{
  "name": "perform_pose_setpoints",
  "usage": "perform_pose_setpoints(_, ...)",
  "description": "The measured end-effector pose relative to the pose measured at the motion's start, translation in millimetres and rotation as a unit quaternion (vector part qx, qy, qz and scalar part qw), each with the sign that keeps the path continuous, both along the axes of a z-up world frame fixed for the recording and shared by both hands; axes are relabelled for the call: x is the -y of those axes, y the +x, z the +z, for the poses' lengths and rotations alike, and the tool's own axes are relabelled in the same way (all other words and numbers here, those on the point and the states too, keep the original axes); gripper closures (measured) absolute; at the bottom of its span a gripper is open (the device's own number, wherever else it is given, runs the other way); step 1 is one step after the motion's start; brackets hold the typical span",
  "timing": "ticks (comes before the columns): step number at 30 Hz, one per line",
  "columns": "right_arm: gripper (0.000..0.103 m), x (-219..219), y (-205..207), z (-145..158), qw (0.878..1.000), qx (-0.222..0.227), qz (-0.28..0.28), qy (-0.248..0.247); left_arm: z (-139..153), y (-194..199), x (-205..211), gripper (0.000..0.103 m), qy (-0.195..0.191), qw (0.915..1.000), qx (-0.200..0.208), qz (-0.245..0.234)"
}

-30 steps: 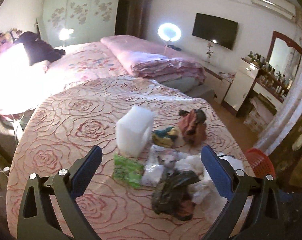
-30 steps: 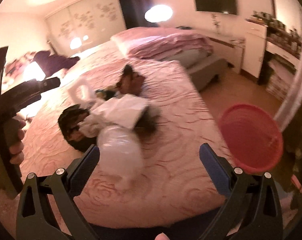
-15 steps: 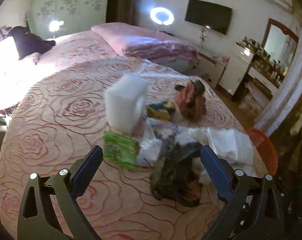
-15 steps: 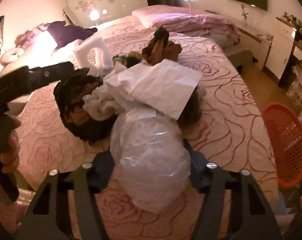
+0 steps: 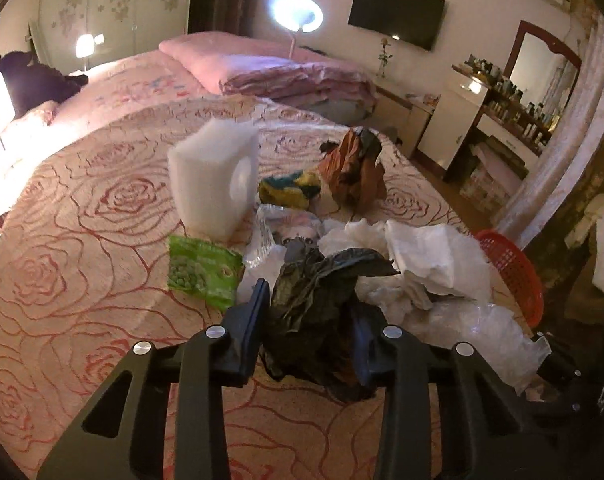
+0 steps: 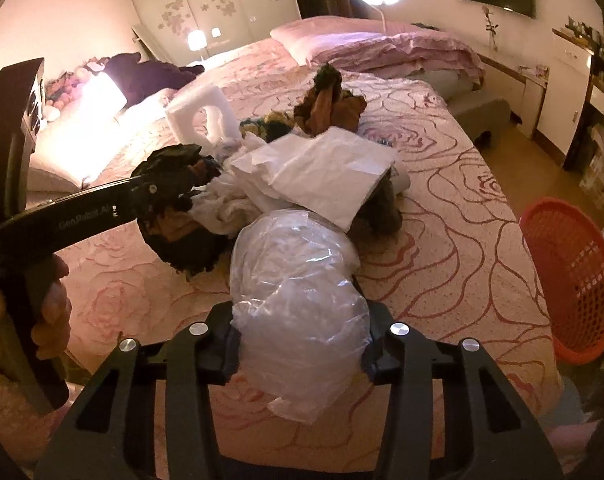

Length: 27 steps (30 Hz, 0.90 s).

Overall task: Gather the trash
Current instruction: 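Carry both held bags over to the red mesh wastebasket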

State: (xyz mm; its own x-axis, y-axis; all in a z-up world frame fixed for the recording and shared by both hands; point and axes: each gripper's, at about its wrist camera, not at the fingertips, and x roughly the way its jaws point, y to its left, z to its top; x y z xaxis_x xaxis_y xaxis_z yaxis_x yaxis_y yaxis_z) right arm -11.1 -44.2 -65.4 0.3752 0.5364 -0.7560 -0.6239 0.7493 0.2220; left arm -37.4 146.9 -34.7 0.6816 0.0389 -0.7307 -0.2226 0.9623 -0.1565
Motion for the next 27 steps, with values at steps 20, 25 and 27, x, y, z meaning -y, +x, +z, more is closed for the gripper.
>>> perform_pose_setpoints(20,0.059,26.0,-18.9,45.7,0.997,0.039,-0.014,0.061,58.9,-26.9,-4.7,0.07,-0.007,0.9966,0.083,0.0)
perform_pose_setpoints(25,0.059,28.8,-20.1,49.5,0.996,0.054,-0.02,0.065,54.7,-24.3,-3.4,0.07,-0.018,0.9965,0.081,-0.001)
perform_pose_setpoints(27,0.059,32.7,-17.2,50.7,0.996,0.055,-0.029,0.068,54.8,-22.6,-2.4,0.07,-0.021,0.9965,0.081,-0.003)
